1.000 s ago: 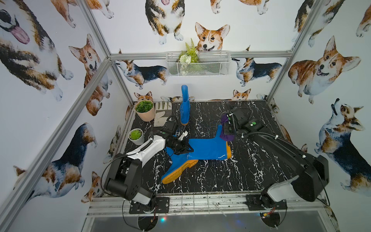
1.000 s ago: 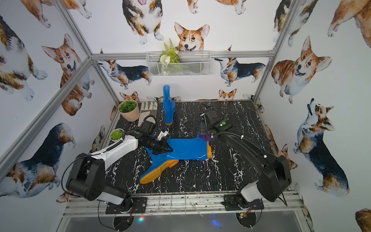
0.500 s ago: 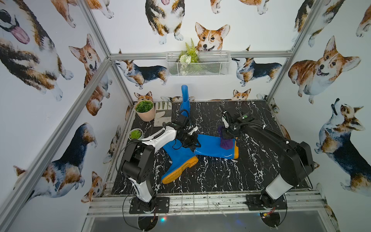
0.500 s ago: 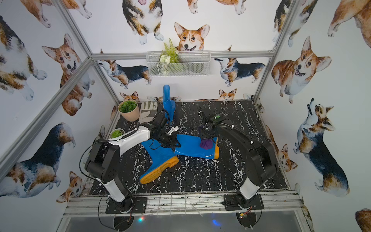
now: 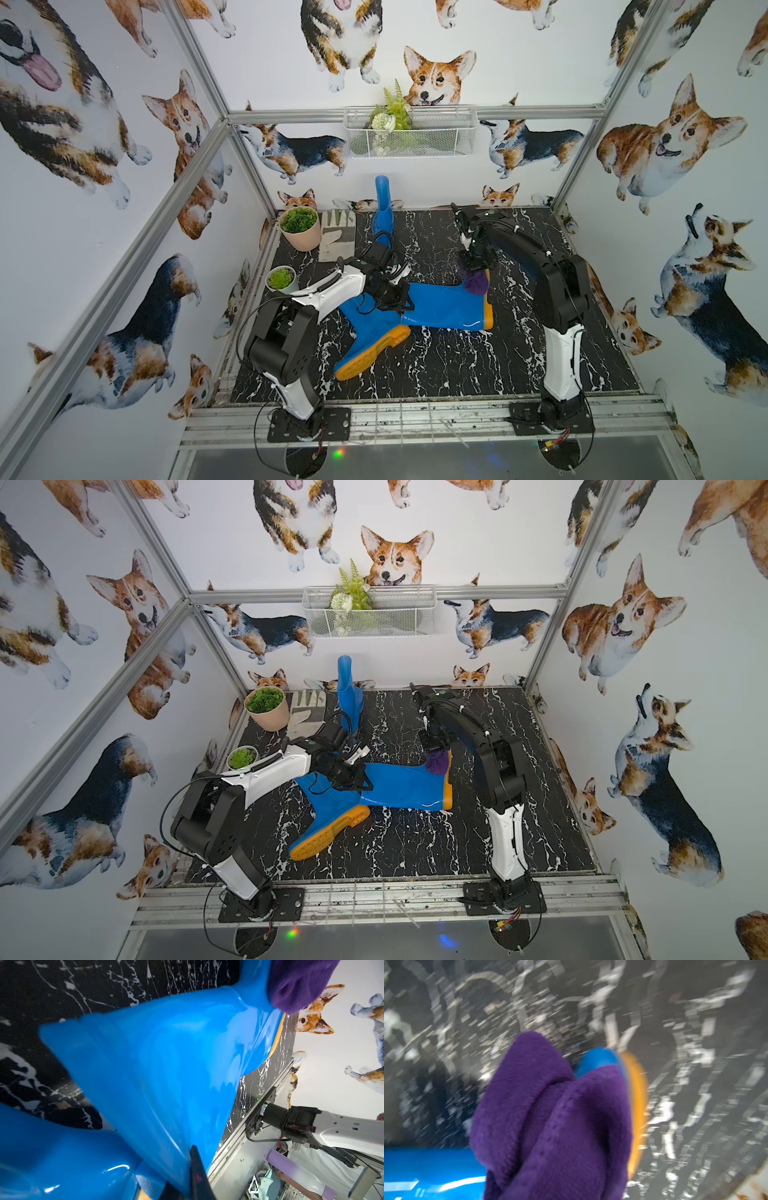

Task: Wipe the rubber boots with a cloth
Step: Wipe the dirt off the rubber boot.

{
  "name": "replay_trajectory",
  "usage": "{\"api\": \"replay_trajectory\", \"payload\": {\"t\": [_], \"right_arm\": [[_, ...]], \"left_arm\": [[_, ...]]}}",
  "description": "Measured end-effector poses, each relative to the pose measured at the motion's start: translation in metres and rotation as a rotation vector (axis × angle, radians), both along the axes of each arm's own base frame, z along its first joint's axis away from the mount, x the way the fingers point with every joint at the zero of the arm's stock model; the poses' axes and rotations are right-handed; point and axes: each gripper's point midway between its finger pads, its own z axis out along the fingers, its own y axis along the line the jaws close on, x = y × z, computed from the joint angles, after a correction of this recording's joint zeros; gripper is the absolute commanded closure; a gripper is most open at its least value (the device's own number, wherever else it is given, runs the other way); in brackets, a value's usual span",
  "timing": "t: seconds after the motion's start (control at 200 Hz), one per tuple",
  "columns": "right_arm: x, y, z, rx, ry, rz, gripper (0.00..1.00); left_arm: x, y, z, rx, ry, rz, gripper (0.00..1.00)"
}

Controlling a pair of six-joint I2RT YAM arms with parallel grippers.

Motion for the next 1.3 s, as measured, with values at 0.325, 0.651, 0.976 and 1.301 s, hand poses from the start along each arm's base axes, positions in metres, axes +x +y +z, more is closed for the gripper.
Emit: {"api": "replay_trajectory", "payload": {"t": [0.325,0.651,0.976,1.301], "right_arm": [[0.005,0.019,0.055,-0.007,-0.185,0.014,1.00],[-0.059,0.076,-0.030,0.117,0.086,0.070,1.00],[0.037,0.010,-0.008,0.207,-0.066,-0.178,1.00],[-0.009,0.007,0.042,0.310,-0.216,-0.200,1.00]], "left_arm": [[-0.005,0.003,-0.001,0.017,0.009,0.024,1.00],[-0.008,0.005,-0.002,0.019,0.026,0.066,1.00],[-0.023,-0.016,0.004,0.003,0.020,0.052,1.00],[-0.024,-0.020,-0.021,0.070,0.090,0.166,1.00]]}}
